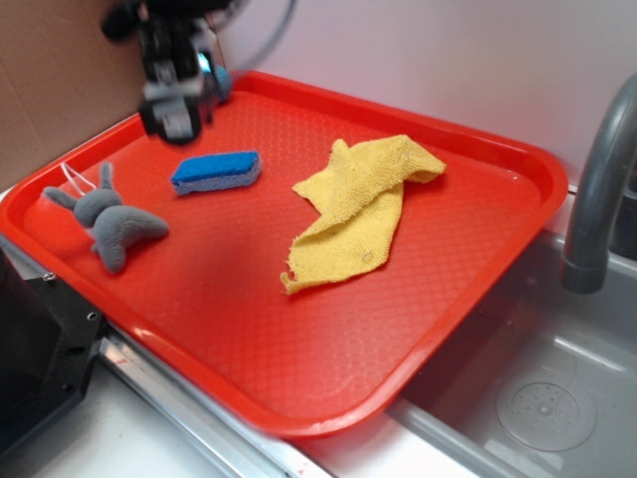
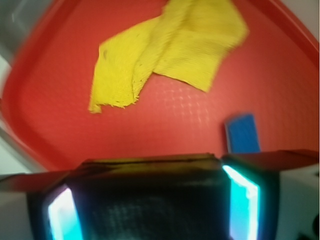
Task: Grab the black box.
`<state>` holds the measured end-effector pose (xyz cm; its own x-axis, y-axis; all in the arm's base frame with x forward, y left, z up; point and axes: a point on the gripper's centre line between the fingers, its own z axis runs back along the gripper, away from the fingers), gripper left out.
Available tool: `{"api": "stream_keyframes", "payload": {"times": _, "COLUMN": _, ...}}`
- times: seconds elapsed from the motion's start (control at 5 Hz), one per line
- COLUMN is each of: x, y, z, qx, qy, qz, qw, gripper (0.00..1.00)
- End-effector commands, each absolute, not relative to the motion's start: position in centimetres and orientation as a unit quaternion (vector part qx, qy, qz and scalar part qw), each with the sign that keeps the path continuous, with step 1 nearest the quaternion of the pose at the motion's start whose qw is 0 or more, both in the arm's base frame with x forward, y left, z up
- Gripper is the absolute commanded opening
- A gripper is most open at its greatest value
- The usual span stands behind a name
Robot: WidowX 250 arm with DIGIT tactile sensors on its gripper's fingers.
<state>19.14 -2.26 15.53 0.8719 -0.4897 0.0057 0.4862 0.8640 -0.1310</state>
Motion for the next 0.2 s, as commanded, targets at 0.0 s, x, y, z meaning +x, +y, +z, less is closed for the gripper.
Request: {"api": "stream_keyframes", "payload": {"times": 0.0, "x": 16.76, "y": -0.50, "z": 20.96, "qx": -0.009, "qy": -0.040, "qz": -0.076, "qw": 0.996, "gripper": 0.00}}
